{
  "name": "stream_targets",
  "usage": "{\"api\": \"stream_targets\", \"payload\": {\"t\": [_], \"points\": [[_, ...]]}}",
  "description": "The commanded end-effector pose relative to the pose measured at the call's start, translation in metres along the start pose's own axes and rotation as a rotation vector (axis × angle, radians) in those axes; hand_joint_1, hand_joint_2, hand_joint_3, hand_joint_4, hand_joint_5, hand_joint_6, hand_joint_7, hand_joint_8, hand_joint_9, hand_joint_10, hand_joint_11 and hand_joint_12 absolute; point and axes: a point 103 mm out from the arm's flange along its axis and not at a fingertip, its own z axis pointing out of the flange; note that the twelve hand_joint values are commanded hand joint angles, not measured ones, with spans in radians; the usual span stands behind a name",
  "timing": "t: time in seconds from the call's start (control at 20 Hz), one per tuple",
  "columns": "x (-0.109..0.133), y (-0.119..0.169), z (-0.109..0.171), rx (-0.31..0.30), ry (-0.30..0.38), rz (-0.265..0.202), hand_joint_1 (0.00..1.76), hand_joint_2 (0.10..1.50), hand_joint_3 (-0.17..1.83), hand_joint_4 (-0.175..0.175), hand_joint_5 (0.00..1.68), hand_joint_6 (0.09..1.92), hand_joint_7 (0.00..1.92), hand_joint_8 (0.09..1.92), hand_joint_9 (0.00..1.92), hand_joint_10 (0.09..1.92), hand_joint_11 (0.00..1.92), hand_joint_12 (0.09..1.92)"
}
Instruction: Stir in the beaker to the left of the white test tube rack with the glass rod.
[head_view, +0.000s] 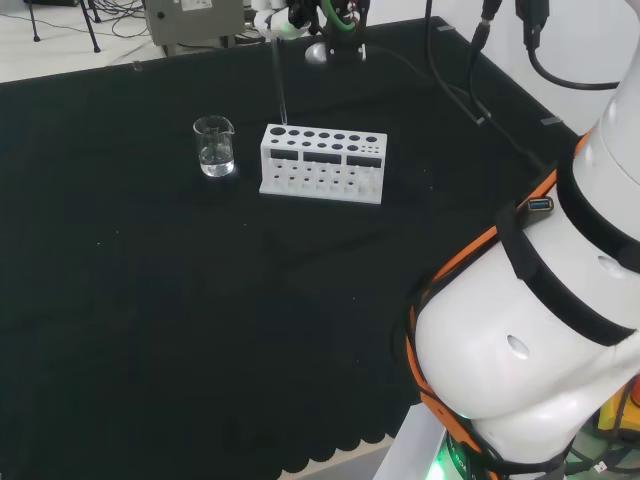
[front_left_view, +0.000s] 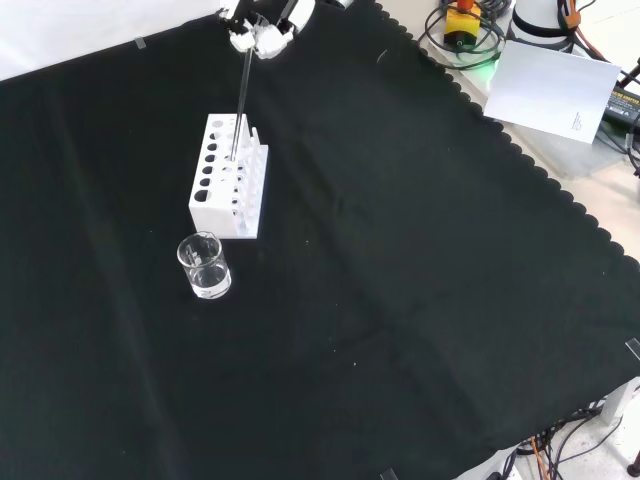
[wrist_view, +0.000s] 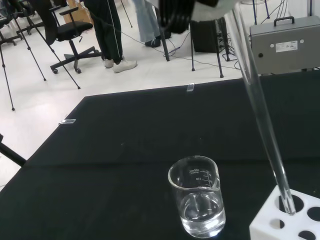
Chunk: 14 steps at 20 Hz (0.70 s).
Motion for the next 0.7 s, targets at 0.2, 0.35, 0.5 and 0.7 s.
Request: {"api": "stream_targets", "payload": {"t": [0.2, 0.35, 0.5, 0.7], "points": [[0.030, 0.034, 0.013, 0.023, 0.020, -0.083, 1.28, 0.89, 0.49, -0.175, 0.95, 0.86, 1.02, 1.35, 1.54, 1.01, 1.64, 0.75], [0.038, 0.044, 0.015, 0.018, 0.030, -0.119, 1.28, 0.89, 0.49, -0.175, 0.95, 0.86, 1.02, 1.35, 1.54, 1.01, 1.64, 0.75], [0.043, 0.057, 0.021, 0.024, 0.037, -0.152, 1.28, 0.89, 0.49, -0.175, 0.95, 0.86, 1.02, 1.35, 1.54, 1.01, 1.64, 0.75], [0.045, 0.072, 0.029, 0.047, 0.046, -0.187, 1.28, 0.89, 0.49, -0.175, 0.95, 0.86, 1.02, 1.35, 1.54, 1.01, 1.64, 0.75]]}}
